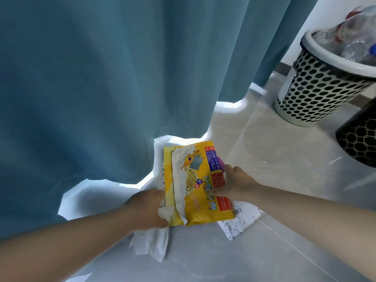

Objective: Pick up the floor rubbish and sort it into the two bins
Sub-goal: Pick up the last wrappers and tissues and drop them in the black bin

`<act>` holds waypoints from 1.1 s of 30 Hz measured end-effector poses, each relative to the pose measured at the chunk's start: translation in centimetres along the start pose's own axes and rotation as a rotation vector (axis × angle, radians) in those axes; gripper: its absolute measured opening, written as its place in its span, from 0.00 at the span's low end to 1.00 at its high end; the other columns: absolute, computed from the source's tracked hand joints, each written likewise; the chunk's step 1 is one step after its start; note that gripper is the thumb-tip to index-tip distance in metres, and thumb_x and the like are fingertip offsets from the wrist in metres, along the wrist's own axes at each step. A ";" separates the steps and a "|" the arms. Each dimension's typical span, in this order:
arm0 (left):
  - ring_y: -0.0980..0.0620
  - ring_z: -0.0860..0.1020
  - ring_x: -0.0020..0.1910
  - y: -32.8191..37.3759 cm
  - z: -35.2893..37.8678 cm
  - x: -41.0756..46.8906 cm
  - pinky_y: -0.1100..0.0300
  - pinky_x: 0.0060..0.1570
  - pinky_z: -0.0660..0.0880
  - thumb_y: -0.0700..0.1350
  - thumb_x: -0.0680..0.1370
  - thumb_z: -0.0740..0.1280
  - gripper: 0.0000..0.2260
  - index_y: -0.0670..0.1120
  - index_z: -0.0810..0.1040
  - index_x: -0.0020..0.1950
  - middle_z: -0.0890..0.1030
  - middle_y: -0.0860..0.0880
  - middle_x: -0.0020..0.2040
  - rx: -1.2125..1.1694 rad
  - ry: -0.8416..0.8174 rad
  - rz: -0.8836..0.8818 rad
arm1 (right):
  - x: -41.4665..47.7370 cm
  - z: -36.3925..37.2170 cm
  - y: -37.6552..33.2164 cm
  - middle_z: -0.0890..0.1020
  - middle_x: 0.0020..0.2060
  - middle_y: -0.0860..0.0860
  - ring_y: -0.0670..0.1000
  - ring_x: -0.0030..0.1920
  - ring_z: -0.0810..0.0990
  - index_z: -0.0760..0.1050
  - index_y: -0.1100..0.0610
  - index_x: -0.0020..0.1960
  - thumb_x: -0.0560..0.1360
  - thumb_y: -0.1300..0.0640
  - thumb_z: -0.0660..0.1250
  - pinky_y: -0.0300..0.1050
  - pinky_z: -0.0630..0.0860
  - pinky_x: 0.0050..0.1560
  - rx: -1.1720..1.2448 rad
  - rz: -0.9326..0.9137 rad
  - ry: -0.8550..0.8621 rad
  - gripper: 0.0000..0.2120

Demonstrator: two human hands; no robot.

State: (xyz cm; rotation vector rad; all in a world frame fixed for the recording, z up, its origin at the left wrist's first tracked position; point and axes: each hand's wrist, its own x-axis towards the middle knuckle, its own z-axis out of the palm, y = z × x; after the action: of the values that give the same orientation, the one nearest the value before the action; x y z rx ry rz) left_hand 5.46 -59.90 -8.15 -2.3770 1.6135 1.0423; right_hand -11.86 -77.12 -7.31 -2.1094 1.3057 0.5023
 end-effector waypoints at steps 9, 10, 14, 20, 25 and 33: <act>0.51 0.74 0.57 -1.0 1.8 0.2 0.61 0.52 0.72 0.54 0.68 0.74 0.28 0.51 0.68 0.63 0.71 0.51 0.60 0.153 -0.070 0.018 | 1.0 1.5 1.1 0.73 0.59 0.51 0.52 0.57 0.77 0.61 0.52 0.70 0.68 0.38 0.72 0.49 0.78 0.56 -0.059 0.042 0.067 0.38; 0.50 0.73 0.58 -1.0 2.0 0.3 0.61 0.53 0.71 0.54 0.68 0.74 0.29 0.51 0.67 0.65 0.70 0.51 0.61 0.177 -0.064 0.019 | 1.2 1.6 1.1 0.73 0.59 0.51 0.52 0.57 0.77 0.61 0.52 0.70 0.67 0.38 0.72 0.49 0.78 0.56 -0.051 0.052 0.070 0.39; 0.48 0.70 0.62 -1.2 2.8 0.8 0.59 0.56 0.71 0.54 0.69 0.74 0.31 0.50 0.64 0.67 0.67 0.49 0.64 0.238 -0.054 0.009 | 1.7 2.3 0.9 0.74 0.59 0.51 0.52 0.58 0.77 0.60 0.52 0.70 0.66 0.35 0.72 0.48 0.79 0.55 -0.056 0.089 0.075 0.41; 0.44 0.63 0.66 -1.6 4.5 1.5 0.55 0.61 0.71 0.52 0.72 0.71 0.30 0.48 0.61 0.70 0.61 0.47 0.66 0.336 -0.049 -0.020 | 2.2 2.6 0.7 0.74 0.57 0.51 0.52 0.57 0.77 0.62 0.53 0.70 0.65 0.31 0.71 0.47 0.78 0.54 -0.156 0.134 0.086 0.43; 0.43 0.71 0.62 -2.5 5.5 2.4 0.55 0.56 0.74 0.48 0.74 0.67 0.16 0.51 0.74 0.61 0.68 0.47 0.61 0.178 -0.036 -0.092 | 2.6 2.6 0.9 0.75 0.56 0.51 0.53 0.56 0.77 0.65 0.51 0.69 0.66 0.35 0.72 0.48 0.77 0.53 -0.098 0.143 0.078 0.38; 0.48 0.77 0.42 -2.9 1.7 2.5 0.60 0.35 0.68 0.50 0.72 0.73 0.09 0.47 0.76 0.40 0.78 0.48 0.41 -0.502 0.144 -0.187 | 2.1 2.5 0.8 0.71 0.53 0.52 0.54 0.57 0.75 0.67 0.52 0.68 0.71 0.44 0.72 0.49 0.78 0.55 0.079 0.149 0.151 0.30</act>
State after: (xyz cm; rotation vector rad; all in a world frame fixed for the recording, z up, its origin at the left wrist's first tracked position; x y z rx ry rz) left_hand 7.60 -59.91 -11.73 -2.9097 1.2399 1.3977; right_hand -11.69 -77.18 -10.65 -2.0271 1.5510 0.3525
